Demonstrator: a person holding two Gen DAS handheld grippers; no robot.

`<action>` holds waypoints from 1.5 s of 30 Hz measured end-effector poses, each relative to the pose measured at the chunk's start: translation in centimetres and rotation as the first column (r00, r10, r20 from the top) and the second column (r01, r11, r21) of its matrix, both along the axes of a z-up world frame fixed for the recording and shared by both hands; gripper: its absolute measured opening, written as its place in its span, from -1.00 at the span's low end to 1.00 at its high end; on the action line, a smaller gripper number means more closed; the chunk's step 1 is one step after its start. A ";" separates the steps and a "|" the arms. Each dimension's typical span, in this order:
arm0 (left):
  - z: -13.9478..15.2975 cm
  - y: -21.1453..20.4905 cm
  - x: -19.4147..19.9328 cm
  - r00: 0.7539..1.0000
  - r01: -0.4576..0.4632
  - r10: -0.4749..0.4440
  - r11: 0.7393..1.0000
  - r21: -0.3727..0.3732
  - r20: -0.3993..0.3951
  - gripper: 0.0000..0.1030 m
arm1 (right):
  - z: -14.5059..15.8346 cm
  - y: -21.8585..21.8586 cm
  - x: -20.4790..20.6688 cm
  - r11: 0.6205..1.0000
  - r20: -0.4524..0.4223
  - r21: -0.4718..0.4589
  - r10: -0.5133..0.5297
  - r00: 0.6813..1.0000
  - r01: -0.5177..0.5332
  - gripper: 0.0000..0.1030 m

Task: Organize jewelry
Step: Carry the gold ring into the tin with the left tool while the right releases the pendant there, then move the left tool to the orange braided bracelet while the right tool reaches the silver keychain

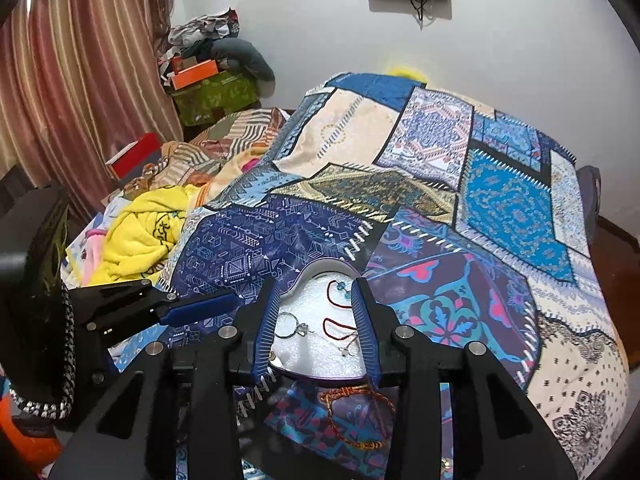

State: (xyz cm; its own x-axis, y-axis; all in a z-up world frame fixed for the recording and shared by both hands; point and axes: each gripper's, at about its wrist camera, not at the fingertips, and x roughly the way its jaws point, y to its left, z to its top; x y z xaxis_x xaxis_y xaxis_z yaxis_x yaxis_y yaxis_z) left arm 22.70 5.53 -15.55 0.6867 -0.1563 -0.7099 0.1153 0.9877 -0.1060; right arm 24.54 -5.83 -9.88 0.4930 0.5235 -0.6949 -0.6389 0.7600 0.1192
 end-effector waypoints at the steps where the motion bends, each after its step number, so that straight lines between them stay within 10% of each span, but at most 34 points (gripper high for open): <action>1: 0.1 0.0 -0.1 1.000 -0.003 0.003 1.000 -0.002 0.000 -0.29 | 0.3 -0.2 -0.2 1.000 0.008 0.001 -0.005 1.000 0.005 -0.35; 19: 3.6 -0.8 -4.9 0.998 -0.059 0.060 0.998 -0.034 0.011 -0.28 | 3.5 -5.3 -5.7 0.995 0.073 0.027 -0.097 0.993 0.095 -0.34; 45: -3.4 -8.2 -3.1 0.980 0.024 -0.040 0.996 -0.082 -0.192 -0.28 | -5.5 -15.4 -7.7 0.956 -0.190 -0.033 -0.292 0.937 0.292 -0.34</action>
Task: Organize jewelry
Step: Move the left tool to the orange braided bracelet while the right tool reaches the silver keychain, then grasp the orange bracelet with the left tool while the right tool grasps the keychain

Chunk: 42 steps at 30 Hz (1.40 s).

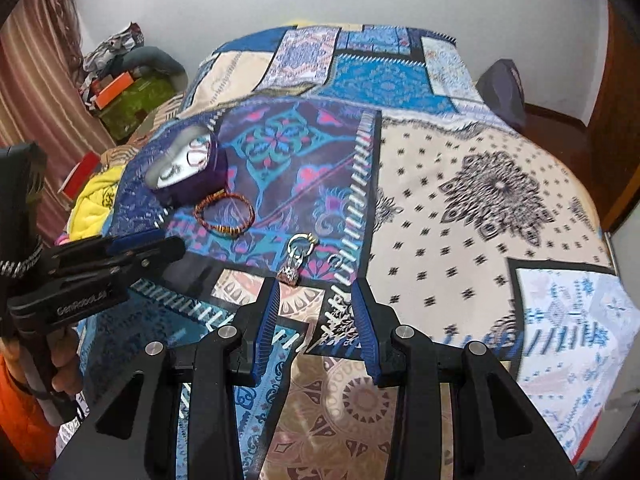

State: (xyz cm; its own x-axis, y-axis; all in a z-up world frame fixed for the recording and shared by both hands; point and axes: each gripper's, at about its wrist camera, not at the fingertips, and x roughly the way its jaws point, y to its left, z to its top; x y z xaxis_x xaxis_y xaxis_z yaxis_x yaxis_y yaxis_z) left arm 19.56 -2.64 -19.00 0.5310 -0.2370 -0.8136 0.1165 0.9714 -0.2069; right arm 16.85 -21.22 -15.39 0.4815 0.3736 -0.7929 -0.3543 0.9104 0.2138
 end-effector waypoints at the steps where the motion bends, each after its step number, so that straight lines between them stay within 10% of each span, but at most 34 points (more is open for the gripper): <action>1: -0.3 -0.1 0.3 1.000 0.001 -0.001 1.000 -0.014 -0.011 -0.28 | -0.3 0.2 0.1 1.000 -0.007 0.001 0.008 1.000 -0.008 -0.34; 14: -2.0 -0.9 4.0 0.998 -0.031 0.025 0.994 -0.107 -0.054 -0.29 | -2.9 2.2 1.6 0.996 -0.071 0.041 0.077 0.995 -0.074 -0.34; 21: -2.6 -0.2 4.5 0.995 -0.093 0.086 0.986 -0.139 -0.056 -0.88 | -3.5 2.4 2.3 0.997 -0.073 0.056 0.060 0.996 -0.056 -0.59; 26: -2.4 0.7 4.0 0.993 -0.107 0.098 0.980 -0.166 -0.060 -0.89 | -3.4 2.0 2.3 0.996 -0.075 0.076 0.049 0.996 -0.043 -0.71; 42: 2.1 3.4 -2.1 0.988 -0.132 0.132 0.991 -0.008 0.081 -0.89 | -0.5 -0.7 1.0 0.994 -0.020 0.109 -0.011 1.000 0.013 -0.71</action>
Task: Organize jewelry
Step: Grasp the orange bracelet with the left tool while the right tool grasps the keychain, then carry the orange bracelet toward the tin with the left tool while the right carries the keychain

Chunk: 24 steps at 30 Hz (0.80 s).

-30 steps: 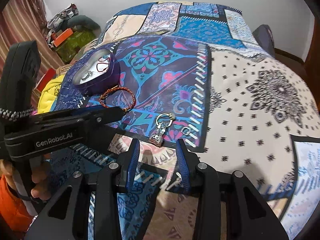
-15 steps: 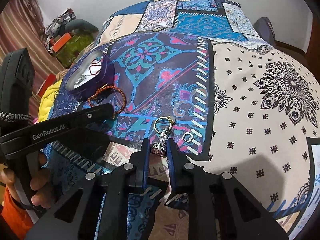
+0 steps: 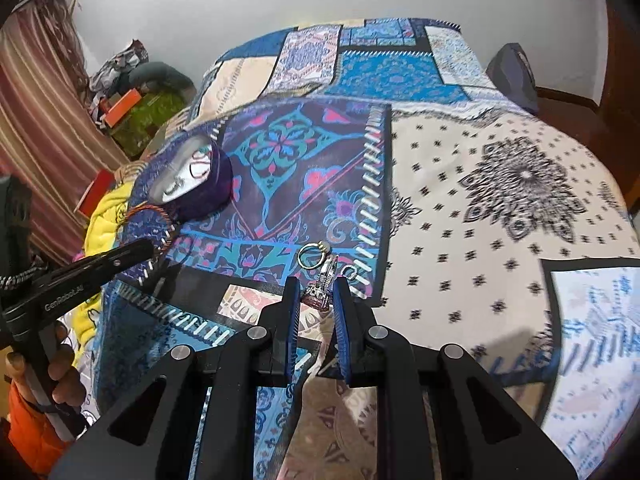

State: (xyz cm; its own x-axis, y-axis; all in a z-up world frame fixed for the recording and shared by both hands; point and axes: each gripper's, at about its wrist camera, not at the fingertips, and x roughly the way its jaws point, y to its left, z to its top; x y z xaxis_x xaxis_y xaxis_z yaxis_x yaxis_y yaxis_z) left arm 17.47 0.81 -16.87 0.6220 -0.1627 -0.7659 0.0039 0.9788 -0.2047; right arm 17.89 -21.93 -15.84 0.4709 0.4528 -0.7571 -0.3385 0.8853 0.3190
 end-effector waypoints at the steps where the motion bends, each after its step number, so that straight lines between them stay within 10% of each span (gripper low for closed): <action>1: 0.4 0.2 -0.3 1.000 -0.003 0.003 1.000 0.014 0.013 -0.89 | 0.3 -0.2 -0.1 1.000 0.004 0.003 -0.005 1.000 0.005 -0.71; 24: 4.6 5.1 -0.2 0.985 -0.090 0.077 0.993 0.082 0.152 -0.89 | 6.0 6.1 2.2 0.996 0.165 0.033 0.075 0.983 -0.082 -0.71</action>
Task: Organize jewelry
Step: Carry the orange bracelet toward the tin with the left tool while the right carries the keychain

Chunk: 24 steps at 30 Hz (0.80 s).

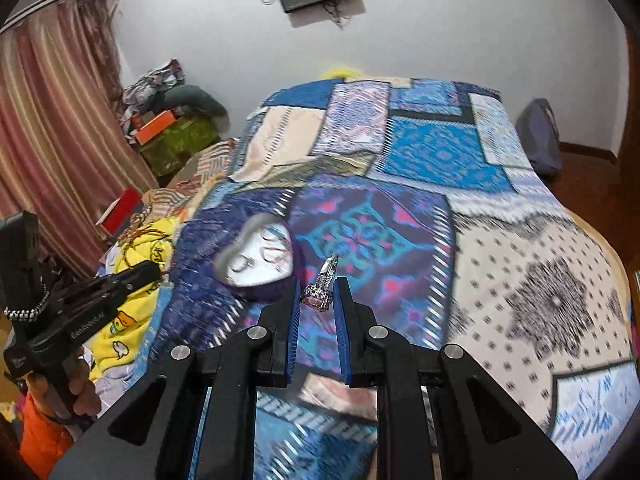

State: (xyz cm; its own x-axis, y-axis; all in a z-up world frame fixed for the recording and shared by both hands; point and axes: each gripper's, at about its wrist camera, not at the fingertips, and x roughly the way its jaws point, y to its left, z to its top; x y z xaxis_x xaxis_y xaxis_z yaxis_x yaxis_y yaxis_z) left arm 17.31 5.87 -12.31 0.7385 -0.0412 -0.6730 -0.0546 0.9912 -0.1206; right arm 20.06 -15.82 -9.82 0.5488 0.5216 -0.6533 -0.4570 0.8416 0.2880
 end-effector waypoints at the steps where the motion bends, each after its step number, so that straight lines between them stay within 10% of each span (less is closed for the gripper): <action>1: 0.0 0.1 0.2 1.000 0.002 -0.002 1.000 0.001 0.003 -0.89 | 0.1 0.6 0.1 1.000 0.008 0.000 0.009 1.000 -0.009 -0.71; 24: -3.4 -1.9 6.4 0.989 0.139 -0.140 0.990 -0.021 -0.050 -0.89 | -1.9 6.7 5.2 0.991 -0.025 -0.013 0.137 0.990 -0.137 -0.71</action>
State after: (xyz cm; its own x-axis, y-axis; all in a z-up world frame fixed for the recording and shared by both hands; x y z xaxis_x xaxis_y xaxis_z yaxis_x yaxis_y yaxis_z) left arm 23.67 3.98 -15.72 0.6891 -0.1532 -0.7083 0.0773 0.9874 -0.1383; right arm 25.22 -9.09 -11.73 0.4570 0.5809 -0.6736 -0.5611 0.7759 0.2885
